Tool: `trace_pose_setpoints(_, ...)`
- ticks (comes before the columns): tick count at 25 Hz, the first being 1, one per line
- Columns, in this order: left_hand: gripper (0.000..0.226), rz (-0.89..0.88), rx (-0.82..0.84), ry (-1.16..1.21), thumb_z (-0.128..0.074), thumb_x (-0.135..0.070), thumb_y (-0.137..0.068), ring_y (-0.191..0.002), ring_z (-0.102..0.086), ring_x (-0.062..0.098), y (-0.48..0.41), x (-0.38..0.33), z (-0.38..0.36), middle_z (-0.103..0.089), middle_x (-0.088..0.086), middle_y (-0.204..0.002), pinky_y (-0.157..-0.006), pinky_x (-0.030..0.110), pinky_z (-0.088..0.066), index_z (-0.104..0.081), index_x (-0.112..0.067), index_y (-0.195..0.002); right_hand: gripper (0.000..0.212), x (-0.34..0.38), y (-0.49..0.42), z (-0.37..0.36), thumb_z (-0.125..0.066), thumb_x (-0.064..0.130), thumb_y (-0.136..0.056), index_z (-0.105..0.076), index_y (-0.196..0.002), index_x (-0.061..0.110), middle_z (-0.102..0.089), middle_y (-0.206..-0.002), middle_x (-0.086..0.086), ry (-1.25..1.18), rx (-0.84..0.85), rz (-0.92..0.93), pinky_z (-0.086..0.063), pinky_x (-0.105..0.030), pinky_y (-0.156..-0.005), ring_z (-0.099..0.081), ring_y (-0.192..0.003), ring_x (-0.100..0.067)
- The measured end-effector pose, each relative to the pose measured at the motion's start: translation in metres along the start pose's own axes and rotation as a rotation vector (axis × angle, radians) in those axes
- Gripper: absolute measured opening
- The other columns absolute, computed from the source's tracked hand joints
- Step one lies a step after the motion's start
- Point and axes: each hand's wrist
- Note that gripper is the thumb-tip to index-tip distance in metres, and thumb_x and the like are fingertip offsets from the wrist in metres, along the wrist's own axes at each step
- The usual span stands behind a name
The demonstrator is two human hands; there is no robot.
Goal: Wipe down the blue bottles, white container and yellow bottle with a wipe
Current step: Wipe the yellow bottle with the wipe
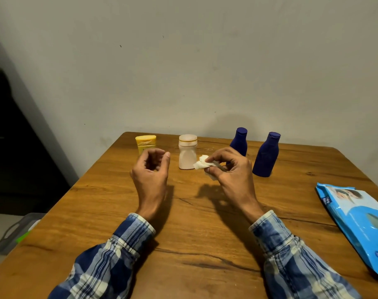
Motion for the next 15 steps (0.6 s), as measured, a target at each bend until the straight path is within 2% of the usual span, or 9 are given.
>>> trace_pose_setpoints(2,0.026,0.015,-0.158,-0.045,-0.075,-0.027,-0.091,-0.088,-0.059,0.015,-0.008,0.010,0.015,-0.059,-0.002,-0.098,-0.076,0.037,-0.058,-0.056,-0.019,-0.107,0.020,0.000,0.000,0.000,-0.082,0.005,-0.078,-0.075,-0.094,0.014,-0.067,-0.105,0.007,0.002,-0.001,0.001,-0.052,-0.014,-0.078,-0.063,-0.101,-0.003)
trace_pose_setpoints(4,0.050,0.111,-0.198,-0.126,-0.082,-0.032,-0.084,-0.105,-0.054,0.021,-0.018,0.027,0.025,-0.053,0.003,-0.114,-0.086,0.040,-0.052,-0.049,-0.020,-0.119,0.020,0.000,0.000,-0.002,-0.082,0.005,-0.078,-0.075,-0.094,0.014,-0.067,-0.105,0.007,0.002,0.012,0.006,-0.053,-0.015,-0.078,-0.063,-0.100,-0.003)
trace_pose_setpoints(6,0.076,0.224,-0.070,-0.169,-0.087,-0.027,-0.078,-0.125,-0.046,0.021,-0.026,0.041,0.027,-0.047,0.006,-0.135,-0.095,0.036,-0.043,-0.040,-0.018,-0.137,0.020,0.000,0.002,-0.006,-0.082,0.006,-0.078,-0.075,-0.095,0.014,-0.067,-0.106,0.007,-0.001,0.032,0.012,-0.054,-0.017,-0.078,-0.064,-0.100,-0.004)
trace_pose_setpoints(8,0.089,0.283,0.055,-0.152,-0.087,-0.021,-0.079,-0.134,-0.042,0.020,-0.030,0.048,0.023,-0.043,0.007,-0.147,-0.100,0.034,-0.039,-0.032,-0.020,-0.149,0.020,0.000,0.003,-0.007,-0.082,0.006,-0.078,-0.075,-0.095,0.014,-0.067,-0.107,0.007,0.007,0.047,0.020,-0.055,-0.018,-0.078,-0.064,-0.101,-0.004)
trace_pose_setpoints(11,0.083,0.290,0.111,-0.116,-0.083,-0.018,-0.084,-0.130,-0.048,0.018,-0.034,0.052,0.016,-0.047,0.007,-0.148,-0.102,0.035,-0.043,-0.032,-0.022,-0.151,0.019,-0.001,0.004,-0.007,-0.082,0.007,-0.078,-0.074,-0.095,0.014,-0.067,-0.107,0.008,0.007,0.052,0.025,-0.056,-0.020,-0.079,-0.064,-0.102,-0.005)
trace_pose_setpoints(15,0.058,0.307,0.084,-0.110,-0.073,-0.011,-0.091,-0.116,-0.054,0.015,-0.037,0.053,0.013,-0.058,0.005,-0.136,-0.099,0.036,-0.049,-0.046,-0.016,-0.142,0.020,-0.002,0.004,-0.008,-0.082,0.007,-0.079,-0.075,-0.095,0.016,-0.067,-0.106,0.009,0.015,0.061,0.022,-0.058,-0.024,-0.079,-0.064,-0.102,-0.006)
Point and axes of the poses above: each hand's wrist, its own y-axis away from the middle knuckle, its own z-axis out of the back of the hand, x = y × z
